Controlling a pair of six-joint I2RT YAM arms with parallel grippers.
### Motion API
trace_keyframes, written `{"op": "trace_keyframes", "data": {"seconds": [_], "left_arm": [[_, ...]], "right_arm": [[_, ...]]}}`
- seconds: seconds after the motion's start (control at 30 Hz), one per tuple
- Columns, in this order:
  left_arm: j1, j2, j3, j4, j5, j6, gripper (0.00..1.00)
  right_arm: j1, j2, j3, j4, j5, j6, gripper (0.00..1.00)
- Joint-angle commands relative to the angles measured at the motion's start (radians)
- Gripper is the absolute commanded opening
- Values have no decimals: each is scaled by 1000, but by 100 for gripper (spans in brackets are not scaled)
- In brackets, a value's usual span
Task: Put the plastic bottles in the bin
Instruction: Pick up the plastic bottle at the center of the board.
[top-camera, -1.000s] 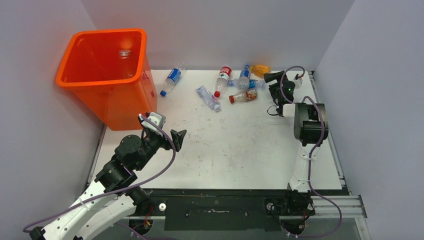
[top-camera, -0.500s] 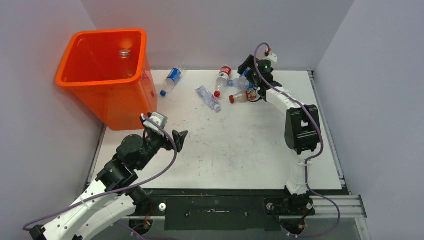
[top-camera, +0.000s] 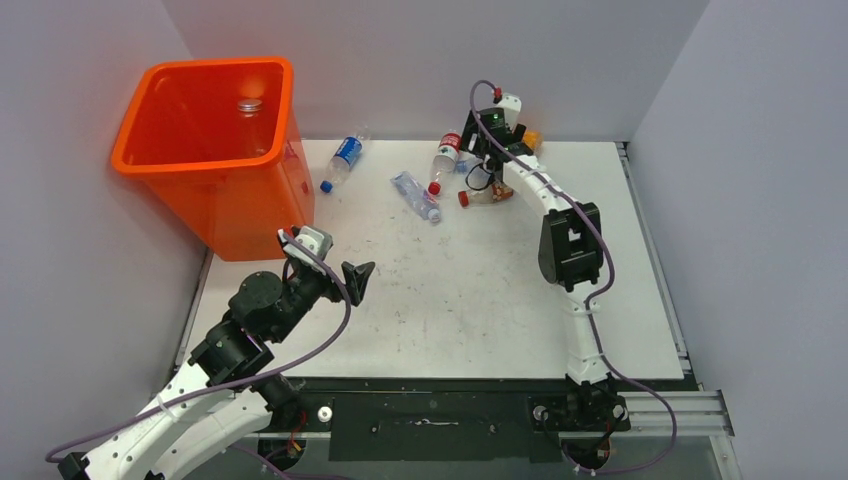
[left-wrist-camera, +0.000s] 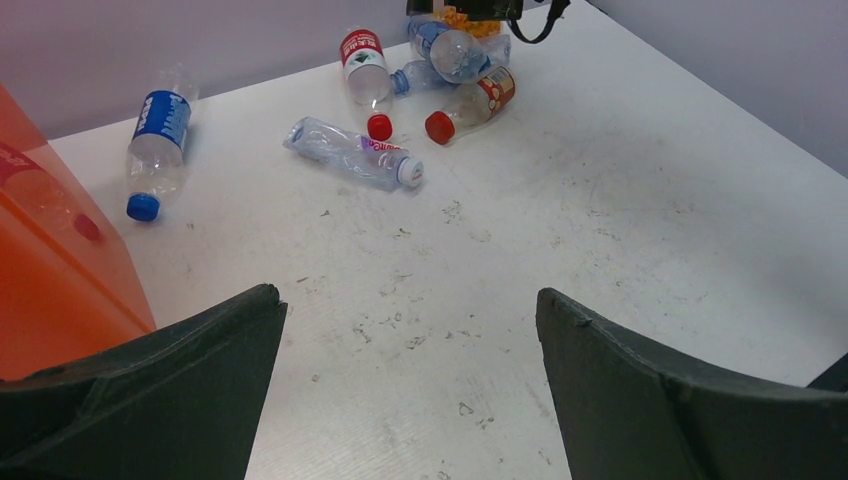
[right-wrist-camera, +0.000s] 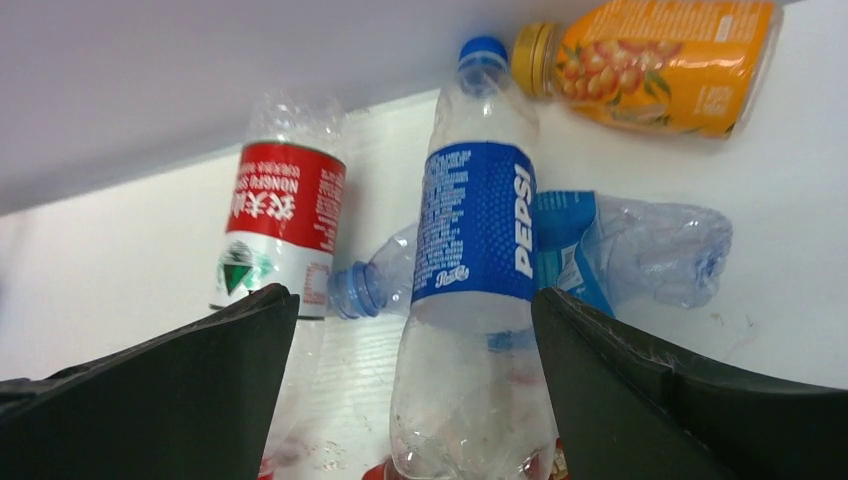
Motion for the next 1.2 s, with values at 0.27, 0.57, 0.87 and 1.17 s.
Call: {"op": "trace_keyframes", "data": {"seconds": [0.27, 0.57, 0.87, 1.17], "left_arm": [[-16, -20, 9, 42, 7, -8, 96], [-18, -26, 9, 42, -2, -7, 96], [-17, -26, 2, 46, -34, 2, 96], [22, -39, -40, 132, -74, -21, 96]], "right_arm": [[28, 110, 124, -162, 79, -46, 92], [25, 65, 37, -89, 50, -37, 56], [38, -198, -181, 99, 13, -16, 32], [135, -982, -1088, 810, -259, 24, 27]]}}
